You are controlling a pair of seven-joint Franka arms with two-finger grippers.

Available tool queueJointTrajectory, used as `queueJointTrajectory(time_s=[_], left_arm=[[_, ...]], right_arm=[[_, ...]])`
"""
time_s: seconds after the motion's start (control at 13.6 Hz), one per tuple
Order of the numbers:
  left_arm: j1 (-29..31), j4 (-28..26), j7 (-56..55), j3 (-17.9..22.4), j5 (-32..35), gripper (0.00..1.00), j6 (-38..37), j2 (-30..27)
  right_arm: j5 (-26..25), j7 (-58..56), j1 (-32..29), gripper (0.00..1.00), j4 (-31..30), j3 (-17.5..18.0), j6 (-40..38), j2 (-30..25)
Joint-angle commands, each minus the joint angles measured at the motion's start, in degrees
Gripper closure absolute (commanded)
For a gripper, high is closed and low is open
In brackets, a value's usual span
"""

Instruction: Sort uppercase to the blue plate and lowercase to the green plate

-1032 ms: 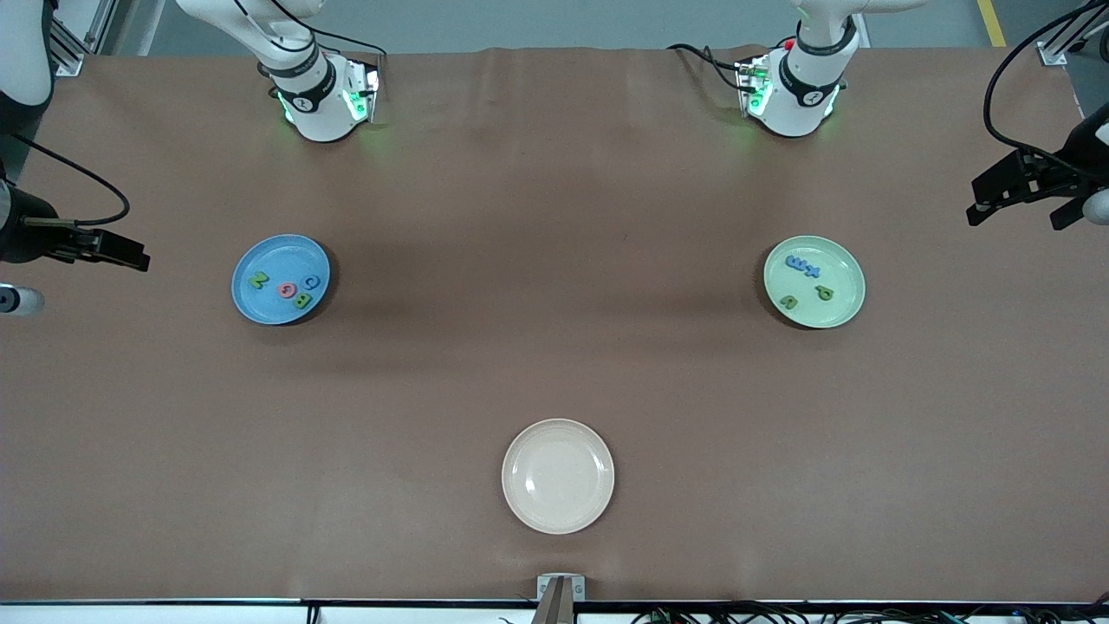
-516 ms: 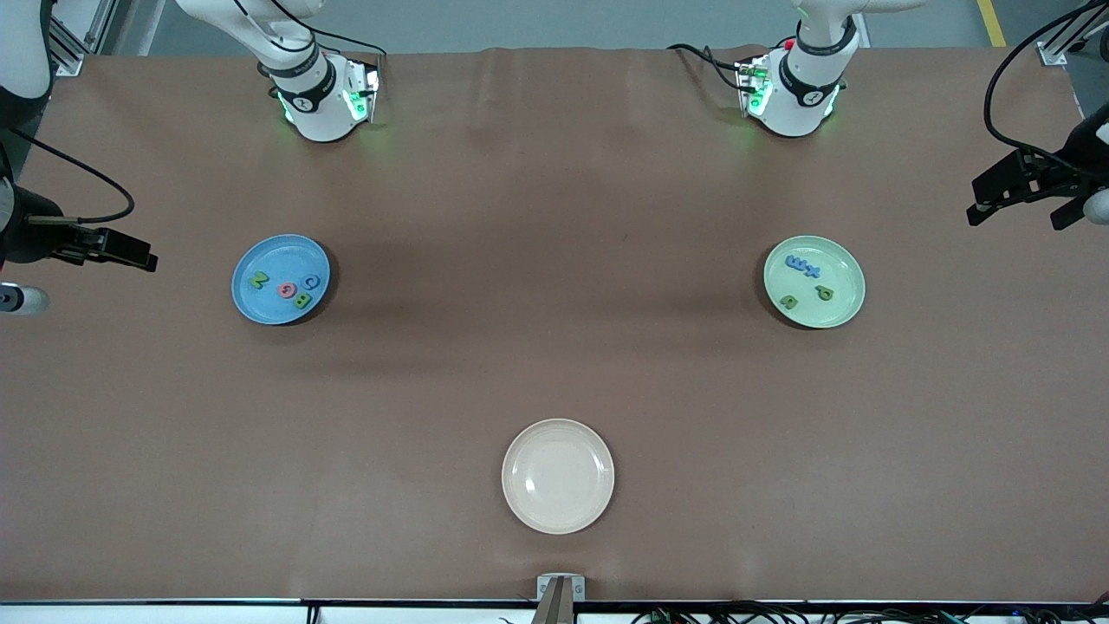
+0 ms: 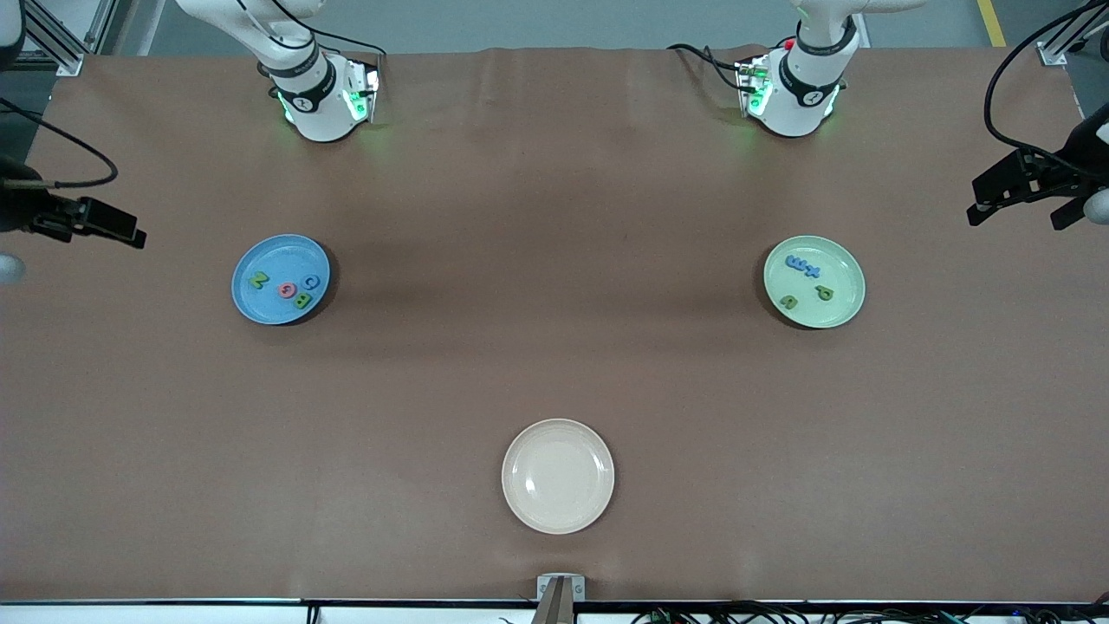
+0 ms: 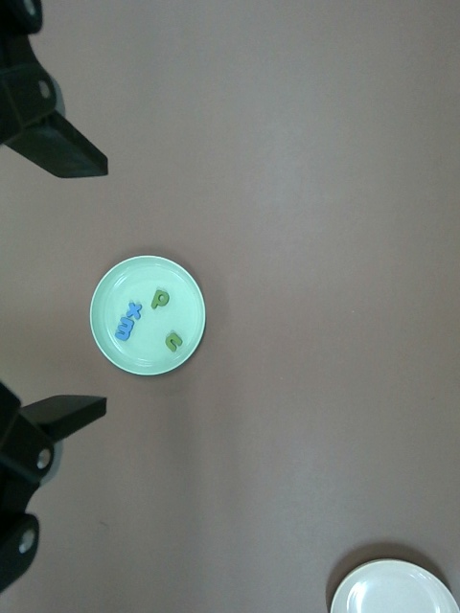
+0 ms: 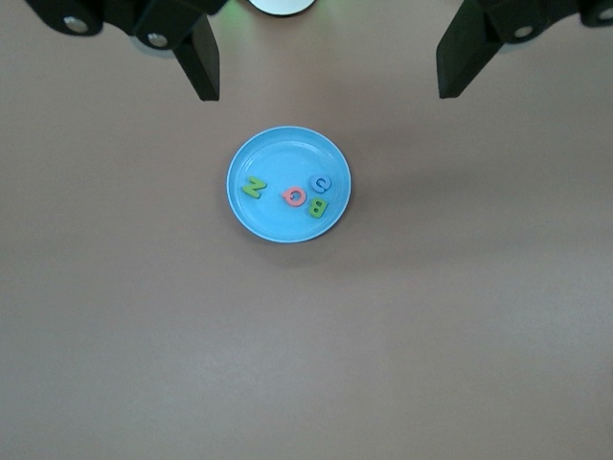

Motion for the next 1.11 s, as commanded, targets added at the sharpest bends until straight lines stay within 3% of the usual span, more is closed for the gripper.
queueJointTrajectory(time_s=[0.0,0.29,1.03], left_arm=[[0.2,1.3,-0.4,-0.2,-0.9,0.0,-0.2,0.6],[0.2,1.3,-0.4,-0.2,-0.9,0.0,-0.2,0.6],[0.2,1.3,-0.4,-0.2,-0.8,0.0,-0.2,0.6]], right_arm=[[0.3,-0.5,-0.4,0.0,-7.4,0.4,2.8,-5.6],[0.1,-0.5,-0.4,0.0,-12.1,0.5,4.6,-9.4],[-1.4,-0.7,0.3,0.0,-12.1,0.9,6.4,-11.1]])
